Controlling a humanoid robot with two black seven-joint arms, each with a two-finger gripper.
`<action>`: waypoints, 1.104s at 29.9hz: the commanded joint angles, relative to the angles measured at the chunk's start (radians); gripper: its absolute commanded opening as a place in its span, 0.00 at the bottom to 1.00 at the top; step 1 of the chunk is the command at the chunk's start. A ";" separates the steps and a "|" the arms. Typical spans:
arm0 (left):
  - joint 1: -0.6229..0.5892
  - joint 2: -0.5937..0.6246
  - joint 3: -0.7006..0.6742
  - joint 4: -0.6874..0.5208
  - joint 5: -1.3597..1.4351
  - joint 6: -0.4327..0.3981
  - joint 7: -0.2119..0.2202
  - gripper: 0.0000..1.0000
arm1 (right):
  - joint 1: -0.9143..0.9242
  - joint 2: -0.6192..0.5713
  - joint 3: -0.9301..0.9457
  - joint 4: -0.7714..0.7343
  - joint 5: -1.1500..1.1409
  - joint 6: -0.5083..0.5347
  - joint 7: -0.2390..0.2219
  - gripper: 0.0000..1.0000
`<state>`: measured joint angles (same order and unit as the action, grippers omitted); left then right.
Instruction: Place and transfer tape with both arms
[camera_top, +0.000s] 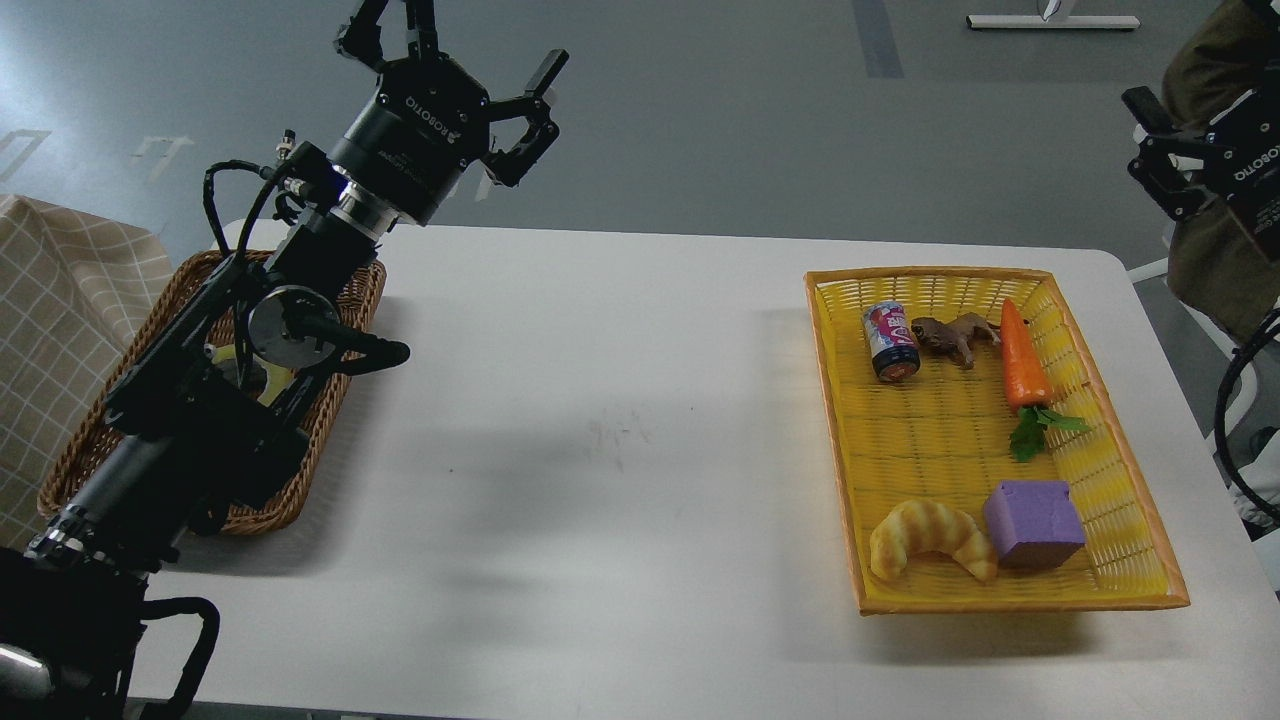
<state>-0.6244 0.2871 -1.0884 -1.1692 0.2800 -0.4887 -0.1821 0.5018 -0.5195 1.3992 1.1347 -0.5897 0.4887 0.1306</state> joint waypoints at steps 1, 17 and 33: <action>0.000 0.009 -0.002 0.000 -0.001 0.000 0.000 0.98 | 0.004 0.065 0.037 0.000 -0.001 0.000 0.001 1.00; 0.003 0.070 -0.036 0.000 -0.002 0.000 0.003 0.98 | 0.000 0.171 0.075 -0.001 0.001 0.000 0.000 1.00; 0.003 0.087 -0.036 0.006 -0.011 0.000 0.004 0.98 | 0.026 0.187 0.080 -0.010 0.011 0.000 0.001 1.00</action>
<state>-0.6202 0.3727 -1.1231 -1.1631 0.2748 -0.4887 -0.1796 0.5209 -0.3320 1.4771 1.1342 -0.5845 0.4887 0.1322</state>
